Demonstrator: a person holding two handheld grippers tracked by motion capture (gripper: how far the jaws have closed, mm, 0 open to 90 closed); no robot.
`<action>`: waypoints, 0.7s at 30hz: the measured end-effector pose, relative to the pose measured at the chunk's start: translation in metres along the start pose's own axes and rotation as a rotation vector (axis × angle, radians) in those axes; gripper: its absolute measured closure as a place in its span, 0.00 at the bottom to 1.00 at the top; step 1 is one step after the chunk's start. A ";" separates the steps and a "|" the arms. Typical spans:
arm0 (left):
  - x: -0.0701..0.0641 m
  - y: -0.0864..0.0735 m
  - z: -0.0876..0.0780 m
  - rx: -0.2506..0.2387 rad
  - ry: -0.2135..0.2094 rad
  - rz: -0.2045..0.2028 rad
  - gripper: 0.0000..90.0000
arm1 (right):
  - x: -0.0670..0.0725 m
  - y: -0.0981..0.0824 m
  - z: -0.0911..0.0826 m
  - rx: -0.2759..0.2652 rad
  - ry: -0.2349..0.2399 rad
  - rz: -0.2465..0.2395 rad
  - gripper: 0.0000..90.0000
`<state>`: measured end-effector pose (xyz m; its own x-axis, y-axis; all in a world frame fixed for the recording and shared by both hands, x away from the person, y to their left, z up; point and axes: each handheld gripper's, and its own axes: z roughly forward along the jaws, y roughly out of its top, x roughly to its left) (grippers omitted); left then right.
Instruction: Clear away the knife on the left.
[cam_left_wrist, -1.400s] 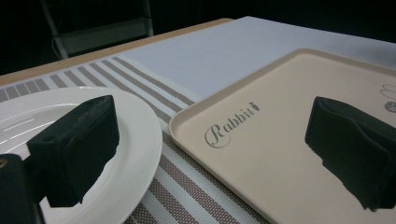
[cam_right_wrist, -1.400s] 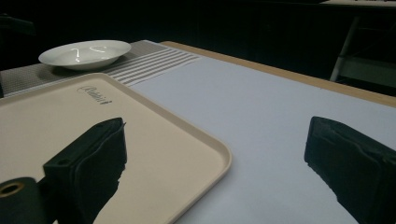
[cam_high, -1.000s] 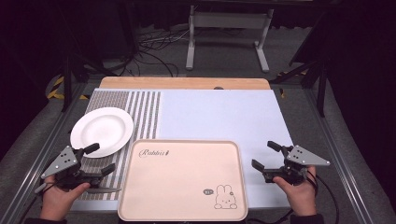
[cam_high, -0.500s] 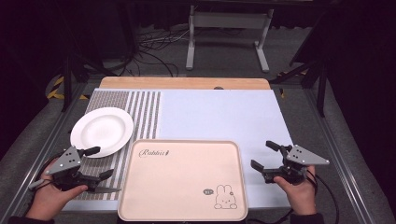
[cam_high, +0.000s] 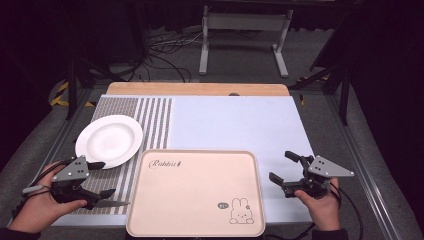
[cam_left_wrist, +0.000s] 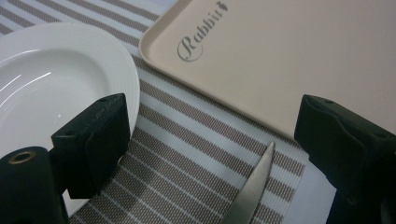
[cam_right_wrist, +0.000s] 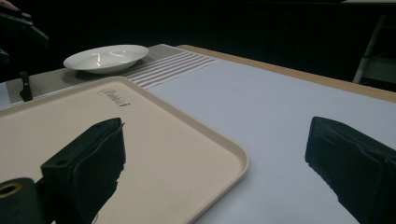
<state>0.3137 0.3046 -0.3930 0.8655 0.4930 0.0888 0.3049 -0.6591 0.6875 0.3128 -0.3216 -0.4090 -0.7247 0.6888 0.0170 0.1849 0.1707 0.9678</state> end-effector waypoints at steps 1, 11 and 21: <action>0.000 0.000 0.000 0.006 -0.009 0.003 0.12 | 0.000 0.000 0.000 0.000 0.001 0.001 0.06; 0.004 -0.002 0.007 0.127 -0.063 0.048 0.12 | 0.002 0.000 -0.001 -0.015 0.015 -0.012 0.06; 0.008 -0.007 0.004 0.260 -0.047 0.098 0.14 | -0.001 -0.002 -0.001 -0.001 0.013 0.000 0.04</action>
<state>0.3202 0.3108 -0.4003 0.9113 0.3973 0.1080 0.3058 -0.8288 0.4686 0.3130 -0.3234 -0.4105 -0.7333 0.6796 0.0205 0.1843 0.1697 0.9681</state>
